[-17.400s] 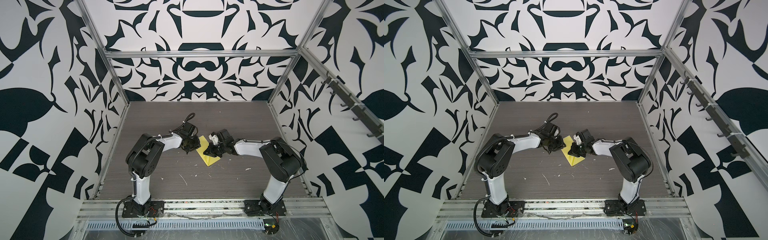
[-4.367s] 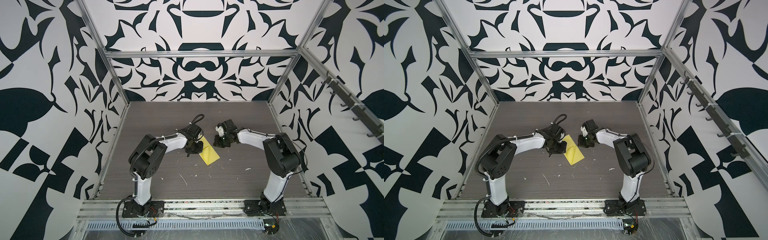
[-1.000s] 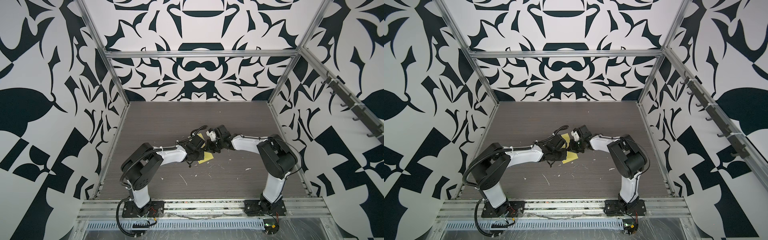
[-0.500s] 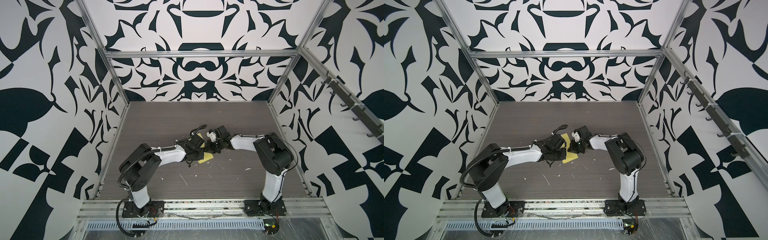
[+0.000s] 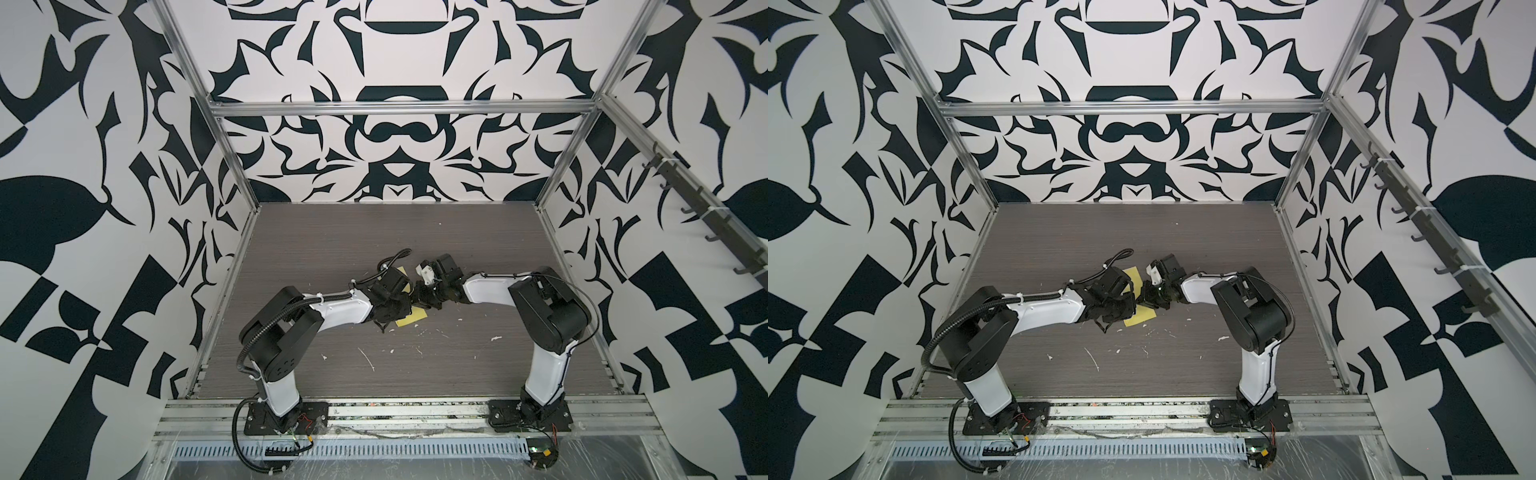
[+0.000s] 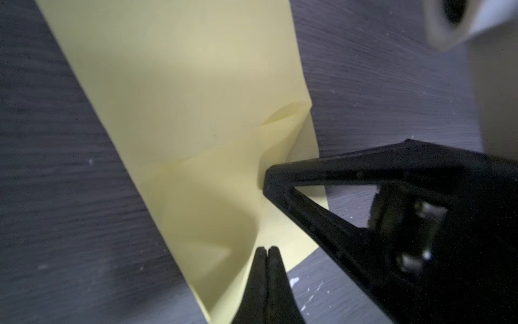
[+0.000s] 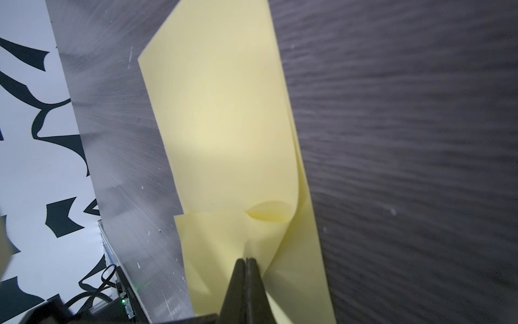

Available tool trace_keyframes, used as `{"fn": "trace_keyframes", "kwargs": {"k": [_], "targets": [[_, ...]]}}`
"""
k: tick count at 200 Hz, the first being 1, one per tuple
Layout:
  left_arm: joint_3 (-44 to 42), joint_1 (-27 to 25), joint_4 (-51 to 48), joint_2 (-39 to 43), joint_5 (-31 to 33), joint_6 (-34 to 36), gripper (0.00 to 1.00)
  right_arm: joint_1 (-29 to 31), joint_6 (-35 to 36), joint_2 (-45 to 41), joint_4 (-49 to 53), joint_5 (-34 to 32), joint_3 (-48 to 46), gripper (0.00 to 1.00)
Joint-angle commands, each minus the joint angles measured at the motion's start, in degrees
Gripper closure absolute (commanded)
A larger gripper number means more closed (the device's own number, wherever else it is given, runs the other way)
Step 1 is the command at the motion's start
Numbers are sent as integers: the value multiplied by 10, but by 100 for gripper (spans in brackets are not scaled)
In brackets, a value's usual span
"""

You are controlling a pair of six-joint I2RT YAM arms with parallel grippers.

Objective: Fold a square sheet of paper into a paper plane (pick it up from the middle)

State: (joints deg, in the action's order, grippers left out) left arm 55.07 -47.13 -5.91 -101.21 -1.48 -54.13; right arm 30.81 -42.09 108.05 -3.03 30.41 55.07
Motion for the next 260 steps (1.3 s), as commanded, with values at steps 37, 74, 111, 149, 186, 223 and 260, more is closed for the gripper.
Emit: {"fn": "trace_keyframes", "kwargs": {"k": [37,74,111,149,186,223,260], "targets": [[-5,6,-40,-11,-13,-57,100,-2,-7,0,23,-29,-9,100],[-12,6,-56,-10,-37,-64,100,-1,-8,3,30,-33,-7,100],[-14,6,-92,-8,-47,-64,100,-1,-9,8,36,-36,-3,100],[-24,1,-126,5,-56,-59,100,-1,-10,13,41,-38,-1,100],[-28,-12,-175,24,-55,-52,100,-2,-14,15,42,-40,0,100],[-20,-8,-224,72,-13,-34,100,-1,-51,-2,27,-54,-19,100],[-10,-2,-144,111,1,-31,99,11,-131,-31,-14,-84,-53,100]]}}
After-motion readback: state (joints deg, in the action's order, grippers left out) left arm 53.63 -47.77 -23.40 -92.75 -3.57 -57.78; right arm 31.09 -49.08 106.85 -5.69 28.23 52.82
